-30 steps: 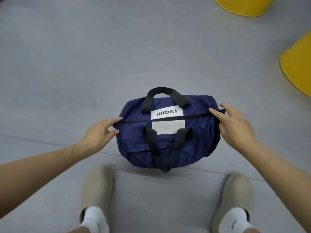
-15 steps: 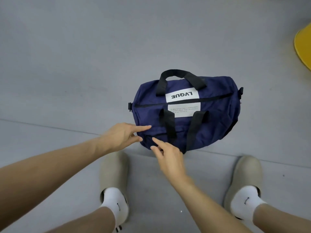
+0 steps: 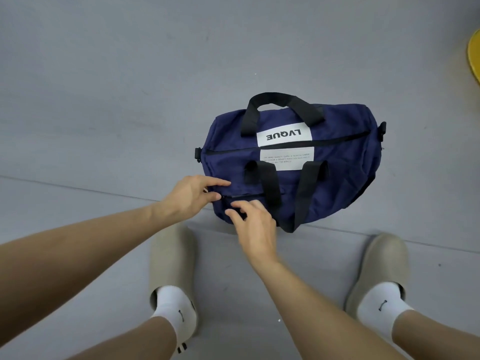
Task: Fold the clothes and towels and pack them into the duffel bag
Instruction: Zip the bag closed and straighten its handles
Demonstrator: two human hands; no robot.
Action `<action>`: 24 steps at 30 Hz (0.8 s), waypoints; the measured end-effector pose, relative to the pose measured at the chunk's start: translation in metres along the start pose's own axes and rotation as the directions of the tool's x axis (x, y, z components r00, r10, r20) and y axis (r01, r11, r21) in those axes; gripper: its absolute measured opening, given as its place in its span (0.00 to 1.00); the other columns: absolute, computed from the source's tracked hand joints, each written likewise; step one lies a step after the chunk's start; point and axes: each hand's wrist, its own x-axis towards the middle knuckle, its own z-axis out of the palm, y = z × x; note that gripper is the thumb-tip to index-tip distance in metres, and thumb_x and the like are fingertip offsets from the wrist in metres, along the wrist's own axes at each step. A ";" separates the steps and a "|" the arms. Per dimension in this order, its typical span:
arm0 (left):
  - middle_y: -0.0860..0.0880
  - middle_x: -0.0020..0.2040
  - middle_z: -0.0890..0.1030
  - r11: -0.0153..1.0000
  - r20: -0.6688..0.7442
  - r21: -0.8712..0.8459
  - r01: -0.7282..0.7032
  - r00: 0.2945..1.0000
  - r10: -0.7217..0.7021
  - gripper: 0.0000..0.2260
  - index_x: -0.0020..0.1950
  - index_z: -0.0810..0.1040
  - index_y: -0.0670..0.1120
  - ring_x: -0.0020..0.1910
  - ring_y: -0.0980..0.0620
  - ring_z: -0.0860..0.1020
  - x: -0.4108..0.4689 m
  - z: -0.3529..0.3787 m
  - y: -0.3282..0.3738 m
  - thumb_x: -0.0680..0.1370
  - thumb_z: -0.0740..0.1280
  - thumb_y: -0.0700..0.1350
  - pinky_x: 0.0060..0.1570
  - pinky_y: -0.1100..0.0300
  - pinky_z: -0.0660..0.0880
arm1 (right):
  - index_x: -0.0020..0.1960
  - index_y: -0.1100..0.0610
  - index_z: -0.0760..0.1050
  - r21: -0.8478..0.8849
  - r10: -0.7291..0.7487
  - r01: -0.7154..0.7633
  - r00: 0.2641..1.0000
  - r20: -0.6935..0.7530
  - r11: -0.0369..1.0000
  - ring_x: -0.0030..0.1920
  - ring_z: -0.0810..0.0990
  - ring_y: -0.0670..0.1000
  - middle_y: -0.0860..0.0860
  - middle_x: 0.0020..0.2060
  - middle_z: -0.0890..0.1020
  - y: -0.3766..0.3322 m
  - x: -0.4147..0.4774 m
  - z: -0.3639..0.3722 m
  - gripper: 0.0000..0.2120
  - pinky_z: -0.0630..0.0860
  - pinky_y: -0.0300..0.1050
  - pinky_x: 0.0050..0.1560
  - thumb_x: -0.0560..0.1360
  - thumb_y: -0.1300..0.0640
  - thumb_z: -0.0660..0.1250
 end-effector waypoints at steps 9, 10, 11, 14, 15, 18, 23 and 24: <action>0.48 0.42 0.84 0.974 0.034 -0.226 0.028 0.999 -0.021 0.18 0.60 0.82 0.60 0.44 0.51 0.84 -0.010 -0.006 -0.005 0.78 0.70 0.37 0.55 0.55 0.80 | 0.51 0.50 0.80 0.105 0.084 -0.076 0.993 -0.079 0.992 0.45 0.77 0.50 0.46 0.46 0.77 -0.030 0.004 0.023 0.11 0.72 0.48 0.43 0.77 0.44 0.68; 0.47 0.44 0.84 0.975 0.032 -0.222 0.030 0.999 -0.023 0.18 0.59 0.82 0.60 0.45 0.50 0.84 -0.010 -0.006 -0.005 0.78 0.70 0.38 0.55 0.55 0.80 | 0.50 0.51 0.80 0.137 0.095 -0.082 0.991 -0.092 0.987 0.44 0.77 0.50 0.46 0.46 0.77 -0.030 0.003 0.023 0.09 0.72 0.48 0.43 0.78 0.46 0.68; 0.47 0.45 0.84 0.976 0.031 -0.217 0.030 0.999 -0.024 0.18 0.59 0.82 0.60 0.45 0.50 0.84 -0.010 -0.006 -0.005 0.78 0.70 0.38 0.55 0.55 0.80 | 0.49 0.51 0.80 0.164 0.106 -0.088 0.989 -0.107 0.983 0.44 0.77 0.50 0.46 0.46 0.77 -0.028 0.002 0.022 0.08 0.72 0.48 0.43 0.78 0.47 0.68; 0.51 0.44 0.83 0.983 0.015 -0.183 0.030 1.000 -0.028 0.16 0.60 0.83 0.59 0.45 0.51 0.83 -0.011 -0.004 -0.003 0.78 0.70 0.39 0.54 0.57 0.80 | 0.46 0.52 0.80 0.172 0.121 -0.096 0.983 -0.141 0.980 0.42 0.77 0.50 0.46 0.43 0.77 -0.020 0.000 0.017 0.09 0.72 0.48 0.43 0.79 0.48 0.66; 0.52 0.44 0.83 0.986 0.007 -0.165 0.027 1.000 -0.026 0.16 0.60 0.83 0.59 0.45 0.51 0.82 -0.011 -0.003 -0.002 0.78 0.70 0.39 0.54 0.57 0.79 | 0.45 0.52 0.80 0.166 0.125 -0.099 0.980 -0.154 0.981 0.41 0.76 0.50 0.46 0.43 0.77 -0.018 0.000 0.016 0.09 0.71 0.48 0.43 0.79 0.48 0.66; 0.55 0.45 0.83 0.991 -0.010 -0.126 0.036 0.999 -0.037 0.16 0.59 0.83 0.60 0.46 0.52 0.82 -0.011 -0.004 -0.001 0.79 0.69 0.40 0.54 0.58 0.79 | 0.45 0.51 0.81 0.180 0.201 -0.167 0.960 -0.194 0.970 0.41 0.77 0.50 0.46 0.43 0.77 -0.010 0.004 0.007 0.09 0.70 0.47 0.42 0.79 0.48 0.67; 0.54 0.46 0.84 0.986 0.000 -0.156 0.053 0.999 -0.054 0.17 0.58 0.83 0.61 0.44 0.55 0.83 -0.011 -0.004 -0.003 0.79 0.69 0.39 0.56 0.53 0.79 | 0.46 0.54 0.82 0.166 0.366 -0.329 0.878 -0.309 0.930 0.44 0.78 0.56 0.50 0.44 0.79 0.025 0.015 -0.026 0.10 0.64 0.45 0.43 0.79 0.49 0.67; 0.54 0.46 0.84 0.985 0.002 -0.163 0.055 0.998 -0.056 0.17 0.57 0.82 0.62 0.44 0.55 0.83 -0.011 -0.004 -0.003 0.79 0.69 0.39 0.57 0.53 0.79 | 0.47 0.54 0.82 0.151 0.387 -0.356 0.860 -0.334 0.922 0.45 0.78 0.56 0.50 0.45 0.80 0.034 0.019 -0.035 0.10 0.64 0.46 0.44 0.79 0.49 0.67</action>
